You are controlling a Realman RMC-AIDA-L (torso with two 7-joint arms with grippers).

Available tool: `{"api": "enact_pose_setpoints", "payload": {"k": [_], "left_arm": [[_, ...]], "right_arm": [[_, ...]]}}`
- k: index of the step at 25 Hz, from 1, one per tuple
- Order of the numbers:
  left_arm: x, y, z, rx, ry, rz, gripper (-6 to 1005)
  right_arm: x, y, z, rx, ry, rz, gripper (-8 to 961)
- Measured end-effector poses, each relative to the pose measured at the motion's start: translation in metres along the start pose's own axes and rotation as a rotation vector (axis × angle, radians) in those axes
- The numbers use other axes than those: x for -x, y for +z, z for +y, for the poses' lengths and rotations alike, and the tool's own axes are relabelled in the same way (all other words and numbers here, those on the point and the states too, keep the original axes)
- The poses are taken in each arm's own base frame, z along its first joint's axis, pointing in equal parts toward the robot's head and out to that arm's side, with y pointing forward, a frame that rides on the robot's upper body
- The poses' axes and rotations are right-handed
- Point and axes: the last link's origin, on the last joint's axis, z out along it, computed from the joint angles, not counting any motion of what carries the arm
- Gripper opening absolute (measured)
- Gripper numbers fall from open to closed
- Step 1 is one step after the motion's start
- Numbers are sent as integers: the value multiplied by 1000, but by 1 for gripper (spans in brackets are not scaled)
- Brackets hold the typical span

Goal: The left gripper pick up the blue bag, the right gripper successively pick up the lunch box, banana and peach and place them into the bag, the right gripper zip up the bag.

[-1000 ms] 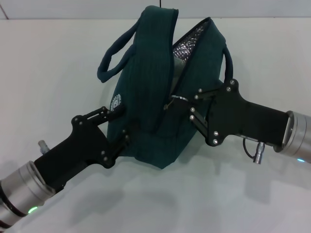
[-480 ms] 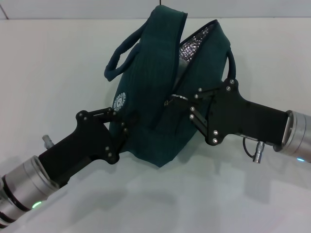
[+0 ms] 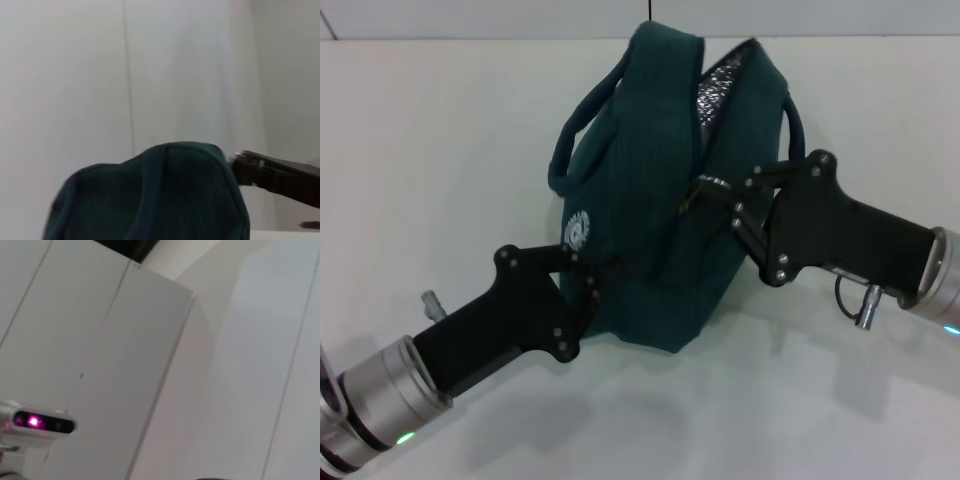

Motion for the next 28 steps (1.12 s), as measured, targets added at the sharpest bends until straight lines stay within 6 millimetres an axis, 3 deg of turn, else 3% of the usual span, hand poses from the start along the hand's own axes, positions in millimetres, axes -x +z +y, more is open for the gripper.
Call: {"api": "enact_pose_setpoints", "payload": {"k": [16, 28], "left_arm": [[8, 3, 5, 39, 47, -56, 68], [7, 6, 9, 22, 77, -26, 84]], "right_arm": [[16, -22, -10, -200, -44, -113, 15], [17, -20, -2, -181, -33, -132, 14]]}}
